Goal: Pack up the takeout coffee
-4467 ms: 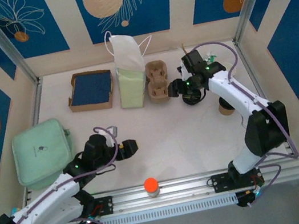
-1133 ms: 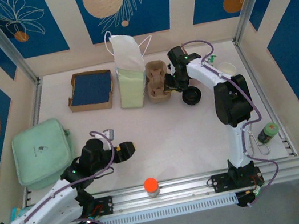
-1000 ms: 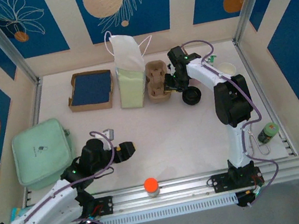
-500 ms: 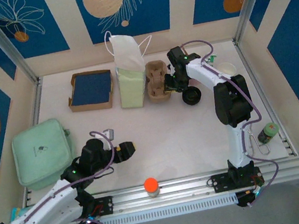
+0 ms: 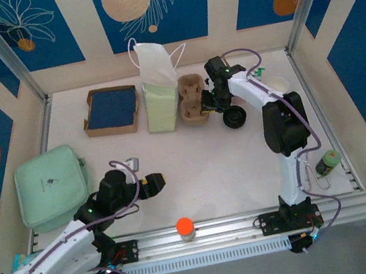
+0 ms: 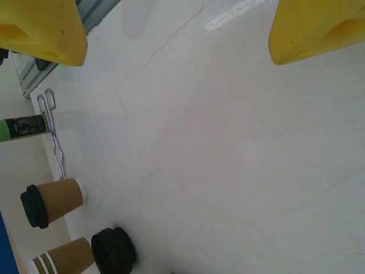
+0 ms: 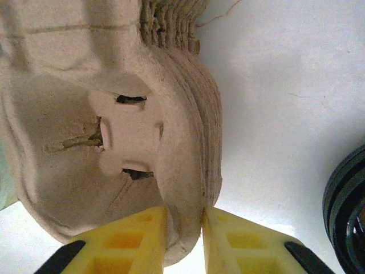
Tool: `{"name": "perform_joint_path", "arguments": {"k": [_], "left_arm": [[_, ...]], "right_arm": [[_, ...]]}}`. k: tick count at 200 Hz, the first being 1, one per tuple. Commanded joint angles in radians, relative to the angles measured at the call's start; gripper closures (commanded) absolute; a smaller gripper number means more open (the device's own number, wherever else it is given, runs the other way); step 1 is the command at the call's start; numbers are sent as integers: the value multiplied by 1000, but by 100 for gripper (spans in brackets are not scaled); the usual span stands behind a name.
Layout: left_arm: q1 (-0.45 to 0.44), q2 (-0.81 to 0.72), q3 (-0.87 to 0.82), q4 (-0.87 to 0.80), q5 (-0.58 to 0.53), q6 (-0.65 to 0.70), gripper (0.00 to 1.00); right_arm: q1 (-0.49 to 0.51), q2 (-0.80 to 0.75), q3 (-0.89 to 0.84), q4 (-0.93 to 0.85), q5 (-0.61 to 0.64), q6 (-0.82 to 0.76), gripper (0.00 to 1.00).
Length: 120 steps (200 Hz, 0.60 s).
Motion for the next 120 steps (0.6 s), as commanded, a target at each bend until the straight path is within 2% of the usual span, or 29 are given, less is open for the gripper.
{"name": "perform_joint_path", "arguments": {"k": [1, 120], "left_arm": [[14, -19, -12, -17, -8, 0, 17], [14, -46, -15, -36, -15, -1, 17]], "right_arm": [[10, -50, 29, -25, 0, 7, 77], [13, -59, 26, -25, 0, 10, 86]]}}
